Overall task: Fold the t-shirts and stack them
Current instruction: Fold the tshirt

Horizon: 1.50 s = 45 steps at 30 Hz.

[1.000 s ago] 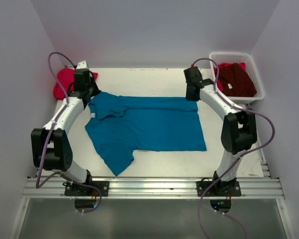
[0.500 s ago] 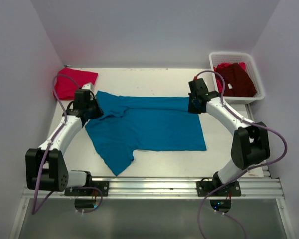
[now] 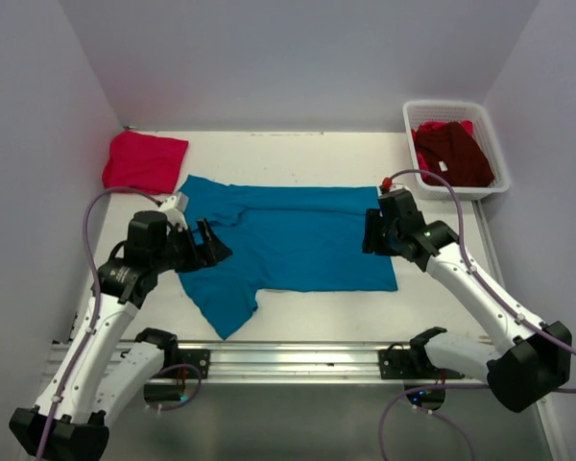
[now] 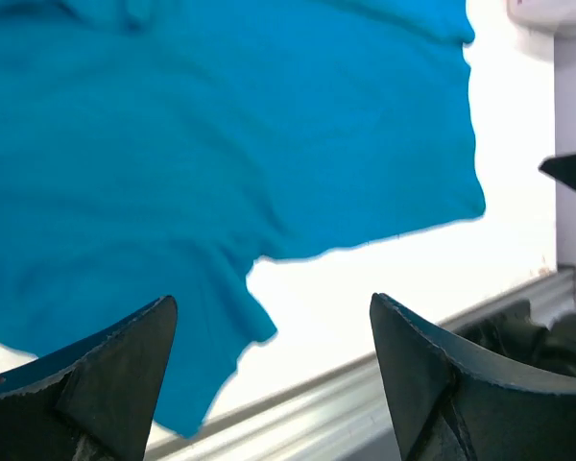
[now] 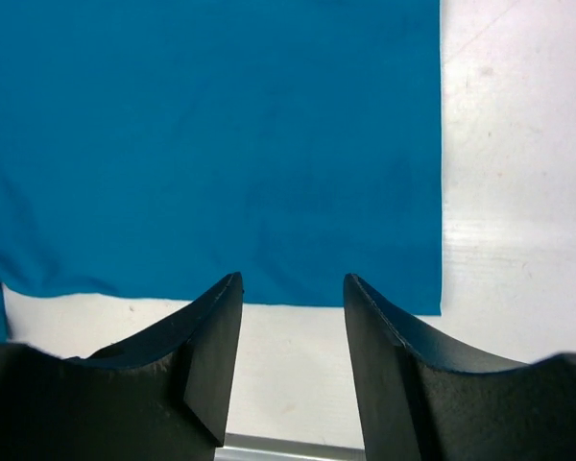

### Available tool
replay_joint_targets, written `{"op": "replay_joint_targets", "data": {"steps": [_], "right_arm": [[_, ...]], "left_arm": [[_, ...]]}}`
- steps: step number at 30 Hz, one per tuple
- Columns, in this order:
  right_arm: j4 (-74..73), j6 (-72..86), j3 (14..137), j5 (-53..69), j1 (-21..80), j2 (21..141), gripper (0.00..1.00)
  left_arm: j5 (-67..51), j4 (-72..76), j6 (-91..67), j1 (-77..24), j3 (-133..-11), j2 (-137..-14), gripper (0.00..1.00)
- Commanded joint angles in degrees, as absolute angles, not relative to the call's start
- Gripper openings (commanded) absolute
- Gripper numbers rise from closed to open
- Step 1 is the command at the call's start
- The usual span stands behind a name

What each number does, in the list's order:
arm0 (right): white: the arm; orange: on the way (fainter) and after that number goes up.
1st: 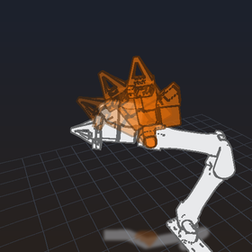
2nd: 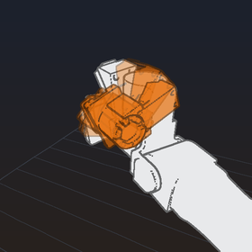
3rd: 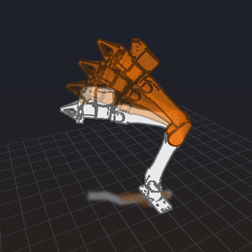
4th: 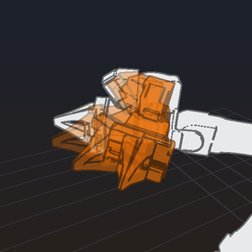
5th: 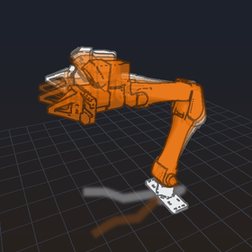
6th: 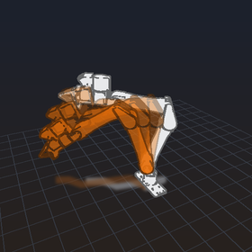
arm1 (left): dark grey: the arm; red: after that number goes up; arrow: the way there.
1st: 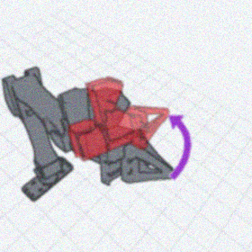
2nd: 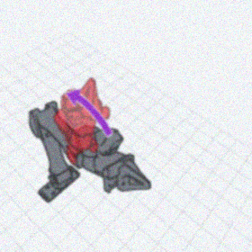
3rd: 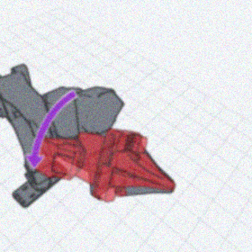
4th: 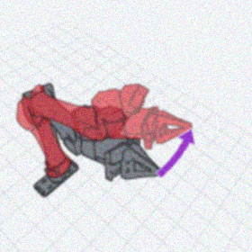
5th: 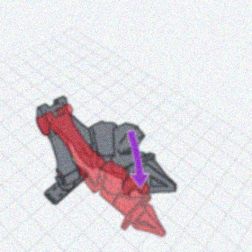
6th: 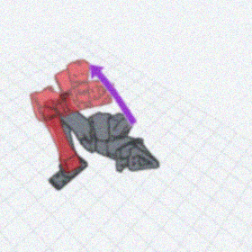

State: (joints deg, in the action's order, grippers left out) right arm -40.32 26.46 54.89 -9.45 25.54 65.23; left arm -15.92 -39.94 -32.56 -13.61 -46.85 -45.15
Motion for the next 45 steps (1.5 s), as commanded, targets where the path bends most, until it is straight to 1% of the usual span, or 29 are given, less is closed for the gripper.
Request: {"op": "replay_joint_targets", "data": {"steps": [1,4,6,8,10,11,13,14,15,16,17,19,22,26,30,32,33,35,36,38,39,40,42,45], "right_arm": [[-43.07,28.04,53.61,-8.44,26.10,63.28,0.51],[-43.16,28.12,53.61,-8.17,26.37,63.02,0.55],[-42.98,28.04,53.53,-8.17,26.37,63.19,0.57],[-42.72,27.95,53.35,-7.91,26.45,63.54,0.60],[-42.36,27.86,53.09,-7.38,26.46,63.81,0.61],[-42.19,27.69,53.00,-7.30,26.37,63.72,0.61],[-42.10,27.69,52.91,-7.38,26.37,63.55,0.62],[-42.10,27.69,52.82,-7.56,26.37,63.46,0.63],[-42.10,27.69,52.82,-7.65,26.37,63.37,0.63],[-42.19,27.69,52.82,-7.65,26.37,63.20,0.63],[-42.19,27.69,52.65,-7.65,26.37,63.11,0.63],[-42.19,27.51,52.56,-7.65,26.45,62.93,0.63],[-42.71,27.07,52.56,-8.00,26.46,62.67,0.63],[-42.72,26.63,52.21,-8.09,26.46,62.40,0.64],[-42.63,26.63,52.38,-8.00,26.46,63.02,0.64],[-42.63,26.72,52.56,-8.00,26.46,62.93,0.64],[-42.63,26.72,52.65,-8.00,26.54,62.84,0.63],[-42.80,26.81,52.91,-8.35,26.46,62.84,0.63],[-42.98,26.72,53.00,-8.44,26.46,62.84,0.63],[-43.15,26.72,53.09,-8.53,26.46,62.67,0.62],[-43.24,26.72,53.09,-8.61,26.46,62.67,0.62],[-43.24,26.72,53.09,-8.70,26.46,62.58,0.62],[-43.42,26.72,53.00,-8.79,26.46,62.58,0.62],[-43.51,26.72,53.09,-9.05,26.46,62.75,0.61]], "left_arm": [[-21.71,-50.16,-37.52,-15.03,-43.60,-42.11,0.85],[-19.69,-55.17,-36.31,-17.13,-42.89,-41.92,0.86],[-19.16,-56.42,-35.42,-18.19,-42.89,-42.27,0.84],[-18.64,-57.39,-34.46,-19.85,-42.80,-44.03,0.81],[-15.66,-58.27,-33.93,-22.14,-43.15,-47.18,0.81],[-14.34,-58.27,-34.36,-25.80,-43.24,-48.33,0.81],[-12.31,-56.52,-36.20,-30.13,-42.98,-51.93,0.81],[-10.83,-56.08,-37.17,-35.45,-43.24,-53.42,0.81],[-7.33,-55.55,-38.48,-38.55,-43.59,-57.09,0.81],[-5.29,-55.46,-39.11,-44.59,-44.03,-59.13,0.81],[-1.62,-55.55,-39.63,-47.52,-45.34,-61.33,0.81],[1.30,-55.37,-40.34,-54.54,-47.36,-67.30,0.82],[6.76,-56.07,-41.13,-59.92,-49.21,-71.62,0.82],[13.25,-57.48,-41.83,-62.66,-49.48,-74.70,0.81],[15.64,-57.30,-42.63,-63.98,-49.31,-75.32,0.81],[16.69,-57.57,-42.71,-64.25,-48.61,-75.41,0.78],[16.35,-57.31,-42.71,-64.25,-47.65,-75.24,0.74],[14.86,-55.99,-42.45,-64.34,-46.32,-74.97,0.70],[14.68,-55.81,-42.45,-64.34,-45.71,-74.80,0.64],[15.03,-55.90,-42.80,-64.34,-44.21,-74.62,0.59],[14.77,-55.90,-42.98,-64.34,-43.86,-74.71,0.52],[14.42,-55.81,-42.98,-64.34,-43.16,-74.79,0.50],[14.06,-56.25,-43.33,-64.34,-42.54,-75.23,0.46],[14.33,-57.30,-43.77,-64.42,-42.28,-75.85,0.46]]}}
